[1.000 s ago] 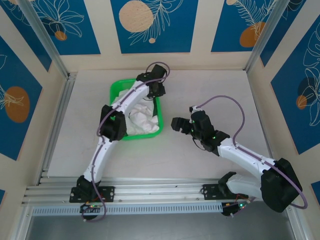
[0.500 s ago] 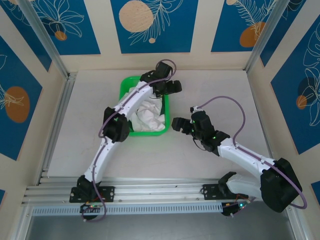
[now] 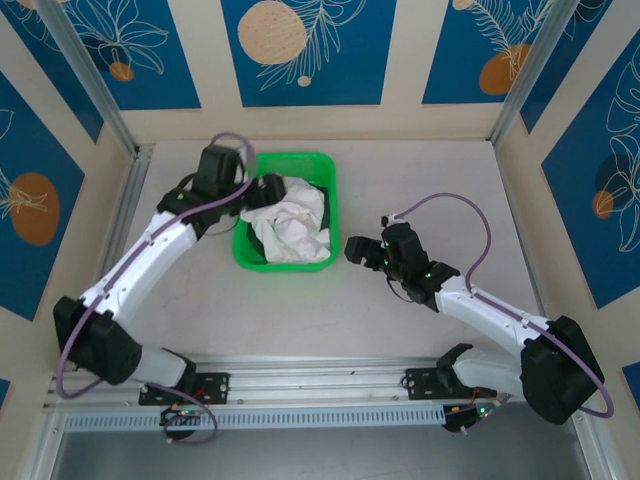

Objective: Fold and stack the t-shirts

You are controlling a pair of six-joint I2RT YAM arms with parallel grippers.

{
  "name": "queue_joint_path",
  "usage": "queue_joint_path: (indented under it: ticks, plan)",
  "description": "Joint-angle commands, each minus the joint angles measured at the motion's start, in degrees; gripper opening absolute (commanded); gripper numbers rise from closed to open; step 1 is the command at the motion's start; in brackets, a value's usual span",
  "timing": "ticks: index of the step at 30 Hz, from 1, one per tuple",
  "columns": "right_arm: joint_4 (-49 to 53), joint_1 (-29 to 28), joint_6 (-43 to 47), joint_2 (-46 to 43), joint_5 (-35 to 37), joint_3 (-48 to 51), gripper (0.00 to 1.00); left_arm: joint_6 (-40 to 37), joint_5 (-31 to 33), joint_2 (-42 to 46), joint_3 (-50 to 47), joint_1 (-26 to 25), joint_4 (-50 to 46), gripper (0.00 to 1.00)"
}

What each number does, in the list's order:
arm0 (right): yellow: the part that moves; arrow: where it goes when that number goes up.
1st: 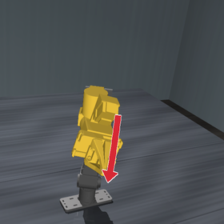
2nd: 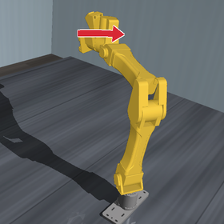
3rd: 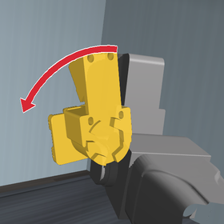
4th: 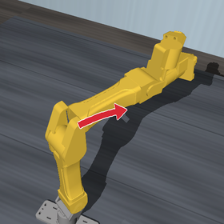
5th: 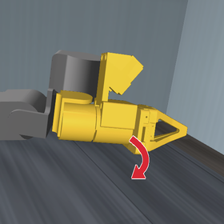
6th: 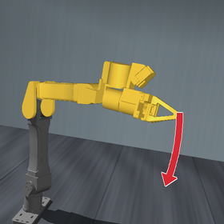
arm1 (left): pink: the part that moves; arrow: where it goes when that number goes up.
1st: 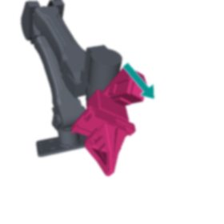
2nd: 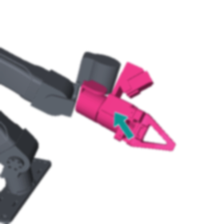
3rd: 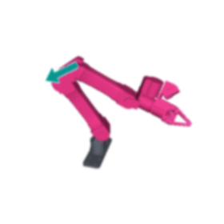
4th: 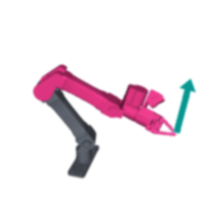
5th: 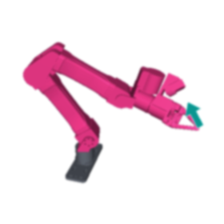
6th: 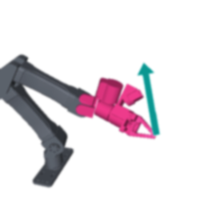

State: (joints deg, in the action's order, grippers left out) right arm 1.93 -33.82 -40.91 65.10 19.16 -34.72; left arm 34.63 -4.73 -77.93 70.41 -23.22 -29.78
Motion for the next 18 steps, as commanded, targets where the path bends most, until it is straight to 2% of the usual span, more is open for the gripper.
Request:
queue_joint_path:
  ticks: [1,5,8,14,18]
  plan:
    - [2.1,0.1,0.3,0.2,1.9,-2.1,0.88,2.3,0.8,7.0,-13.2,3.4,2.7,0.79]
    - [4.9,-1.6,3.0,2.0,3.5,-5.2,0.86,3.7,1.7,15.3,-24.8,6.1,6.6,0.75]
    - [11.1,-3.6,4.2,5.6,4.5,-11.4,0.86,4.3,-0.6,16.3,-29.4,8.6,8.9,0.69]
    - [32.8,-10.3,8.2,23.2,3.0,-36.9,0.86,4.9,-5.1,12.8,-33.7,9.3,17.2,0.59]
    - [39.9,-14.8,10.8,34.6,5.2,-51.0,0.89,3.4,-3.0,11.8,-34.9,9.2,19.3,0.47]
